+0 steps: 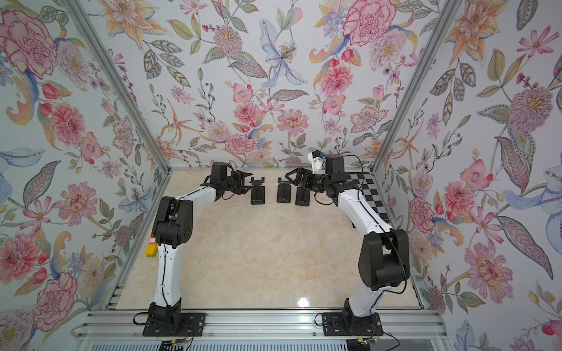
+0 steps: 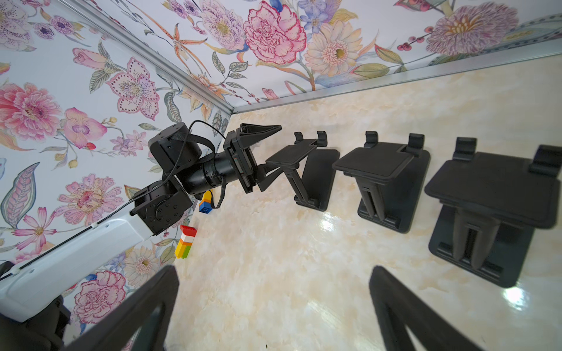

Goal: Open the phone stand
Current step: Place the phone stand at the center of the board, then reset both arms

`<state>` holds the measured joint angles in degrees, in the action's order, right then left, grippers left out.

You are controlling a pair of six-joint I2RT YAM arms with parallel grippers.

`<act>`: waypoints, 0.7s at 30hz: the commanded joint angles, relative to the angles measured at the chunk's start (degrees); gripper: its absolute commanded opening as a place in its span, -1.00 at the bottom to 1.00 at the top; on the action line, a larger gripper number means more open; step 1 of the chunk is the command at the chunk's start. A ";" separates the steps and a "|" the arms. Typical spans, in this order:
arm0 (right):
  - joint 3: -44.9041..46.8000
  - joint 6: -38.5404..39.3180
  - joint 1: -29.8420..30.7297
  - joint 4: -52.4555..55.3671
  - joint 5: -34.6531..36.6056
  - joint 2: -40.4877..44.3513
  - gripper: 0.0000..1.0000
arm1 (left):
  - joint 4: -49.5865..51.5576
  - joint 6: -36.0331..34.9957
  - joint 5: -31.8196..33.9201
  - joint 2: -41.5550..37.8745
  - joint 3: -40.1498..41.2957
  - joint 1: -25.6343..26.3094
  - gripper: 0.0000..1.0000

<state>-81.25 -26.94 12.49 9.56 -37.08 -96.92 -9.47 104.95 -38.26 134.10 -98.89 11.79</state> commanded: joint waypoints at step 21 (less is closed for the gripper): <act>7.74 10.21 -1.83 10.66 21.75 8.47 1.00 | 30.09 -73.19 20.62 -40.79 28.05 -11.11 0.97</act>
<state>-77.08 -20.14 11.53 18.61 -23.44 -90.76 13.65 50.24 -26.96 98.54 -74.65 0.38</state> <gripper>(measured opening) 0.998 0.984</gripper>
